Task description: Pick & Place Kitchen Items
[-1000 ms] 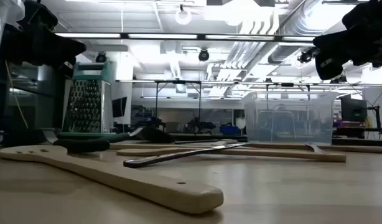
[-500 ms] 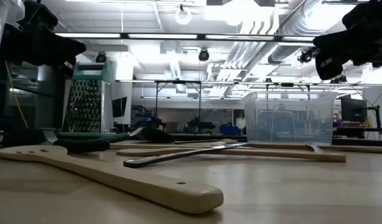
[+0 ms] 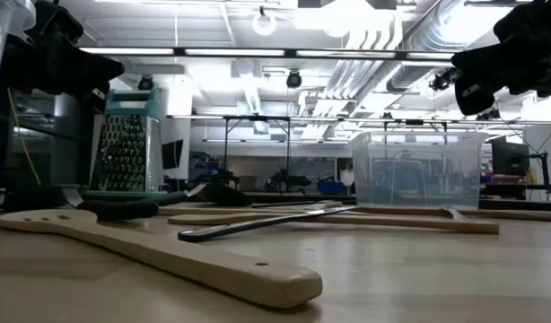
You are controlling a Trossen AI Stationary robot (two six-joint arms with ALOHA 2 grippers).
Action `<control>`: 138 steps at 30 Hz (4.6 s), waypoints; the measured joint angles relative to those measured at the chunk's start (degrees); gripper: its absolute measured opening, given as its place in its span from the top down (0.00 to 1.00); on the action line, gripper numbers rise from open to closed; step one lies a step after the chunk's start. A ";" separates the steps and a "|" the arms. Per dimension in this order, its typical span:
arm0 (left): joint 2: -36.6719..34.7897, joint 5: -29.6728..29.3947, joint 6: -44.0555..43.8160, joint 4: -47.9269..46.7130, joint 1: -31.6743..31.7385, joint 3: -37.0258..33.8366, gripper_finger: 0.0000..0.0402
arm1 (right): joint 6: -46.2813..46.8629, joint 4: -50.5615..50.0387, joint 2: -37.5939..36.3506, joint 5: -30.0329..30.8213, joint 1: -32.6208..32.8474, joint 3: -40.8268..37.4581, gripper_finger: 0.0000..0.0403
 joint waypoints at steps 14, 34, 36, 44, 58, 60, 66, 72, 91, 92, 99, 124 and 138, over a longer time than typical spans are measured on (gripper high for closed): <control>0.00 0.00 0.00 0.00 -0.02 0.00 0.99 | -0.01 0.00 0.00 0.00 0.00 0.00 0.97; 0.02 0.00 0.00 0.00 0.00 0.00 0.99 | 0.00 0.01 -0.01 0.00 0.00 0.00 0.97; 0.02 -0.02 0.00 -0.02 -0.01 0.00 0.99 | -0.01 0.00 0.00 0.00 0.00 0.00 0.97; 0.01 -0.02 0.00 -0.01 -0.01 0.00 0.99 | -0.01 0.00 0.00 0.00 0.00 0.00 0.97; 0.01 -0.02 0.00 0.00 -0.01 0.00 0.99 | 0.01 -0.16 -0.02 0.00 0.00 0.00 0.97; 0.02 -0.02 0.00 -0.02 -0.02 0.00 0.99 | -0.01 -0.31 0.00 0.00 0.00 -0.01 0.97; 0.02 0.00 0.00 0.00 0.00 0.00 0.99 | 7.15 -0.62 0.00 1.04 0.02 0.25 0.97; 0.02 -0.01 0.00 0.00 -0.01 0.00 0.99 | 25.64 -9.18 1.20 3.69 -0.02 4.08 0.97; 0.00 -0.01 -0.01 -0.01 0.00 0.00 0.99 | 58.87 -38.04 21.07 15.05 -0.04 22.37 0.84; 0.01 -0.01 0.00 0.00 -0.02 0.00 0.99 | 58.77 -39.55 22.59 15.63 -0.04 23.63 0.81; 0.01 -0.02 0.00 0.00 -0.01 0.00 0.99 | 64.38 -44.54 33.20 16.62 -0.04 29.78 0.54; 0.01 0.00 -0.01 0.00 -0.01 0.00 0.99 | 85.93 -50.86 65.75 17.11 0.09 41.30 0.43; 0.00 0.00 0.00 0.00 -0.02 0.00 0.99 | 88.90 -49.09 78.75 12.10 0.11 41.88 0.43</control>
